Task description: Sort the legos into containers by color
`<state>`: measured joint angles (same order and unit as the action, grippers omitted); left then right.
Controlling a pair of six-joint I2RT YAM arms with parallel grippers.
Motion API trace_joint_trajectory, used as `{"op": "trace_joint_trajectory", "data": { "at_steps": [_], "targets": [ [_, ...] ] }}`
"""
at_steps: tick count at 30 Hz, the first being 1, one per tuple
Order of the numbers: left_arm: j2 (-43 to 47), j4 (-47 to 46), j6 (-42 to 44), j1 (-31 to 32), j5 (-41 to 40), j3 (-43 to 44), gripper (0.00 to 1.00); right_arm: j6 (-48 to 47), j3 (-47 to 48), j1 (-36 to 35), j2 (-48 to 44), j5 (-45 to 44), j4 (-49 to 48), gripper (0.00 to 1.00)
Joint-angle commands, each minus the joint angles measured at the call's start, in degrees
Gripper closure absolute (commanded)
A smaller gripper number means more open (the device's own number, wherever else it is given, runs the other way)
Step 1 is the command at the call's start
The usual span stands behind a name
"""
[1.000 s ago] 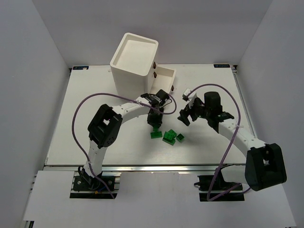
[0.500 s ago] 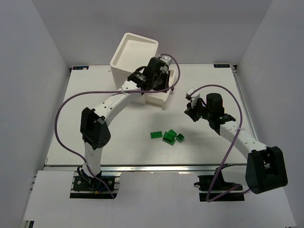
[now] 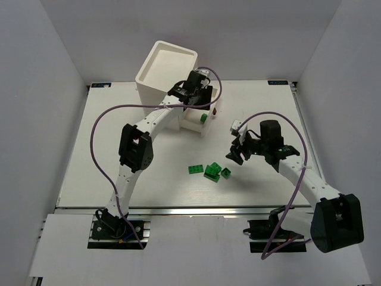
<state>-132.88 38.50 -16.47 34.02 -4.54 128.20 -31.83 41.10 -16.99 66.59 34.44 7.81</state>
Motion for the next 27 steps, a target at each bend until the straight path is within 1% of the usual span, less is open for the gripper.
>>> {"op": "trace_joint_trajectory", "data": {
  "at_steps": [1, 2, 4, 5, 6, 7, 8, 9, 10, 11, 12, 13, 14, 15, 16, 17, 18, 19, 20, 21, 22, 23, 25, 27],
  "targets": [
    [3.2, -0.7, -0.3, -0.6, -0.3, 2.1, 0.31, -5.2, 2.7, 0.1, 0.3, 6.4, 5.7, 0.29],
    [3.4, -0.6, -0.3, -0.6, -0.6, 2.1, 0.3, -5.9, 2.9, 0.1, 0.6, 6.9, 6.5, 0.27],
    [4.2, -0.4, -0.3, -0.6, -1.0, 2.3, 0.3, -7.0, 3.3, 0.2, 1.3, 8.0, 8.3, 0.26],
    [4.6, -0.5, -0.4, -0.6, -0.9, 2.4, 0.31, -9.1, 3.5, 0.2, 1.5, 8.5, 9.2, 0.27],
    [5.7, -0.5, -0.1, -0.6, -0.2, 2.3, 0.43, -10.9, 4.1, 0.4, 1.8, 10.9, 10.5, 0.29],
    [6.5, -0.7, 0.1, -0.6, 0.7, 2.3, 0.56, -13.2, 4.5, 0.4, 2.7, 12.7, 14.9, 0.34],
    [7.6, -0.8, 0.5, 0.0, 1.8, 1.2, 0.69, -21.8, 5.1, 0.4, 3.5, 14.3, 18.6, 0.41],
    [10.1, -1.0, 1.3, 0.7, 4.1, 0.0, 0.8, -26.4, 6.4, 0.5, 4.4, 17.0, 22.6, 0.49],
    [11.7, -1.7, 1.8, 0.7, 6.9, -1.8, 0.91, -35.1, 7.0, 0.4, 6.5, 17.9, 29.8, 0.61],
    [13.7, -2.0, 1.8, 0.7, 9.0, -4.3, 0.92, -38.9, 7.5, 0.4, 7.8, 18.4, 33.1, 0.65],
    [16.0, -2.6, 1.7, 0.7, 13.4, -11.0, 0.93, -41.7, 8.3, 0.3, 8.8, 18.4, 35.7, 0.66],
    [21.2, -3.4, 1.6, 1.2, 15.2, -15.1, 0.91, -43.4, 8.3, 0.3, 10.7, 17.8, 37.4, 0.63],
    [24.0, -5.0, 1.1, 1.2, 16.4, -19.5, 0.75, -43.7, 8.2, 0.0, 11.5, 16.8, 37.8, 0.47],
    [29.7, -6.9, 0.5, 1.2, 18.8, -28.8, 0.54, -44.2, 7.6, -0.1, 12.5, 15.1, 37.7, 0.23],
    [32.5, -7.3, 0.3, 1.2, 19.4, -33.4, 0.44, -44.2, 6.9, -0.2, 12.6, 14.0, 36.9, 0.11],
    [35.2, -7.6, -0.1, 1.2, 19.2, -37.5, 0.38, -43.5, 6.1, -0.1, 12.4, 12.8, 33.5, 0.11],
    [37.7, -7.8, -0.9, 1.2, 19.2, -45.4, 0.35, -41.9, 5.1, -0.2, 12.1, 10.6, 30.9, 0.11],
    [42.0, -8.8, -1.3, 1.2, 19.6, -48.8, 0.33, -41.9, 2.8, -0.4, 11.2, 9.6, 28.8, 0.11],
    [44.3, -9.0, -1.7, 1.2, 19.0, -52.1, 0.31, -41.9, 1.7, -0.6, 10.8, 7.3, 24.4, 0.11],
    [45.9, -9.4, -2.9, 1.2, 18.6, -55.0, 0.31, -41.2, 0.7, -0.7, 10.7, 6.3, 22.3, 0.11],
    [47.5, -9.9, -3.2, 1.2, 18.5, -60.0, 0.31, -41.6, -0.4, -0.9, 10.9, 5.7, 20.9, 0.11],
    [50.1, -9.9, -4.3, 1.2, 17.7, -62.1, 0.3, -42.3, -0.4, -1.0, 11.5, 4.9, 19.5, 0.11],
    [52.0, -11.0, -5.1, 1.2, 17.2, -67.2, 0.3, -42.8, -0.1, -1.5, 14.0, 4.3, 18.6, 0.11],
    [53.9, -12.0, -6.7, 1.2, 16.4, -69.9, 0.29, -43.1, 0.6, -2.0, 16.4, 3.6, 16.6, 0.11]
  ]
}}
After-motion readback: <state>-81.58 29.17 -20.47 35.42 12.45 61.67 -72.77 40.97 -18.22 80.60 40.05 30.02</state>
